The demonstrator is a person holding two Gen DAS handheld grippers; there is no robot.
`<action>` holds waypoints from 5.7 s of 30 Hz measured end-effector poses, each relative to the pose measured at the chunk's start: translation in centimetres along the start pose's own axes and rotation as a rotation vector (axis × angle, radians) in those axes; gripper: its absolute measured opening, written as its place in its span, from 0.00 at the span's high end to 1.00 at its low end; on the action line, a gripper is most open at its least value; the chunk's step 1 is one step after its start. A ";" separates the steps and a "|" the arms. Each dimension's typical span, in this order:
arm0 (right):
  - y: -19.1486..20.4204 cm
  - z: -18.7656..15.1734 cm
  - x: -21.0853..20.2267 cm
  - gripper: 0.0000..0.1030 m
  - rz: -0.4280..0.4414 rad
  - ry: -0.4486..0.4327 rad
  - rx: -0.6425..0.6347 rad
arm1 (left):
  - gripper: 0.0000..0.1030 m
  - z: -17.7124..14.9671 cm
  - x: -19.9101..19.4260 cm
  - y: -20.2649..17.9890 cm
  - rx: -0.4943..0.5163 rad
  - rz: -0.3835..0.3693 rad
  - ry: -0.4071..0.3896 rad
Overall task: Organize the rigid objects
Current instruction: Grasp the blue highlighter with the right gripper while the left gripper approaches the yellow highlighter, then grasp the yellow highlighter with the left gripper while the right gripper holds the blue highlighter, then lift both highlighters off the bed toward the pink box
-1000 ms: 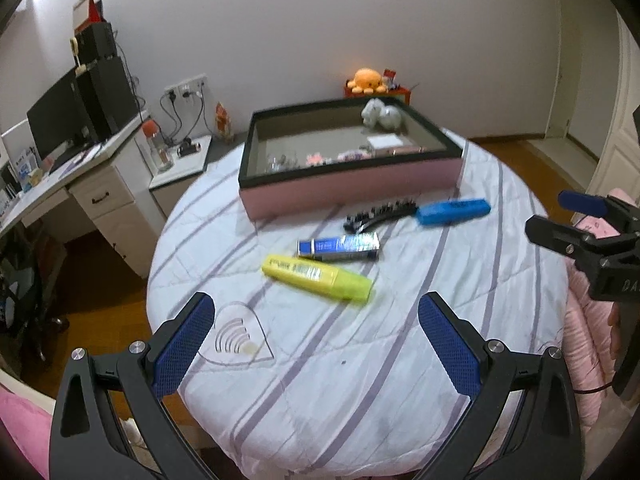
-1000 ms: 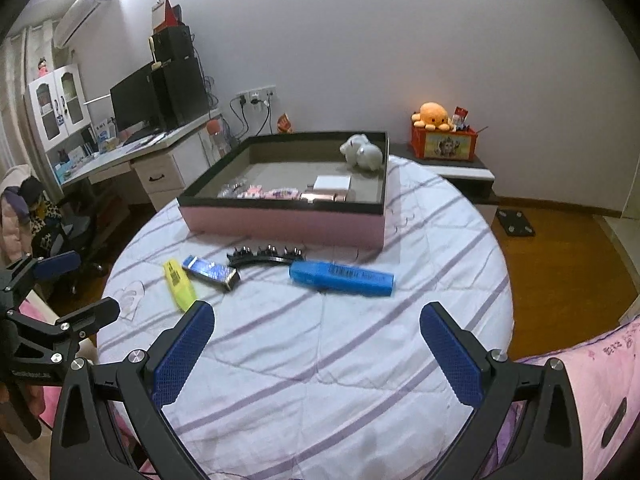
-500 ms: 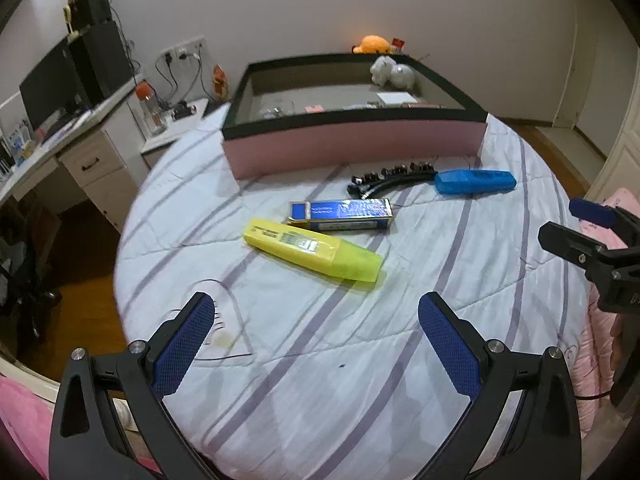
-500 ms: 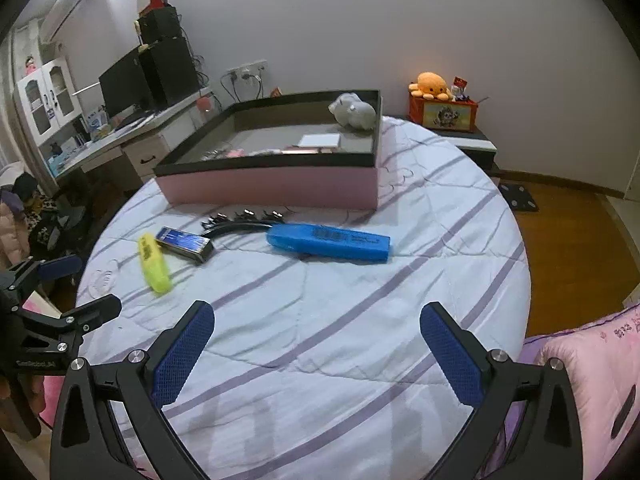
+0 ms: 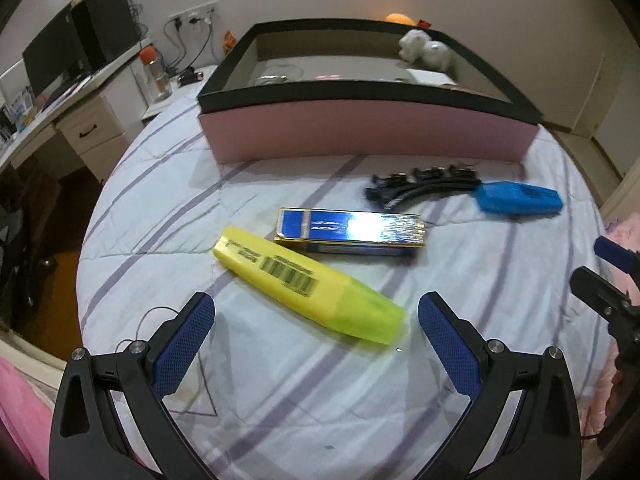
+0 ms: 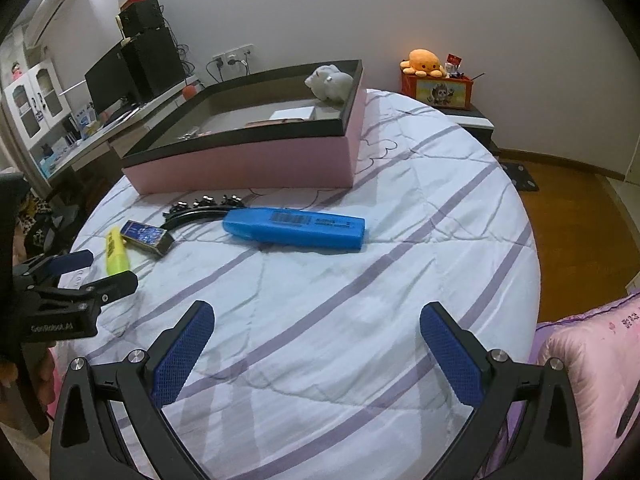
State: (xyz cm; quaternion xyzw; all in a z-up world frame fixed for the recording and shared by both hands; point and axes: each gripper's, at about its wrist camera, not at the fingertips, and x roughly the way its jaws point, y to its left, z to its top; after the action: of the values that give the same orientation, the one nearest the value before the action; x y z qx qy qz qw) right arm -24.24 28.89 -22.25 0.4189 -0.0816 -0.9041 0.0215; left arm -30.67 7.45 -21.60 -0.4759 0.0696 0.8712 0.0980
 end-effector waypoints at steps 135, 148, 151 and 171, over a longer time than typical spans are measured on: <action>6.4 2.9 1.0 0.74 0.037 -0.036 -0.158 | 0.78 -0.5 -3.9 2.6 0.078 -0.106 -0.178; 5.9 3.6 0.3 0.74 0.062 -0.048 -0.141 | 0.88 -0.9 -3.7 2.5 0.104 -0.115 -0.136; 6.0 3.3 0.4 0.74 0.077 -0.042 -0.137 | 0.88 -1.7 -2.8 2.6 0.109 -0.077 -0.128; 5.7 2.9 0.8 0.74 0.089 -0.024 -0.125 | 0.74 -1.9 -1.1 3.3 0.053 -0.144 -0.095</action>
State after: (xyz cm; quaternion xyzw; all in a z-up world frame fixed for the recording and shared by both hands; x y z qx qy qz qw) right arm -27.08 23.55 -20.09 0.4019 -0.0438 -0.9105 0.0868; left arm -29.35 3.77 -21.59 -0.4352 0.0537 0.8813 0.1762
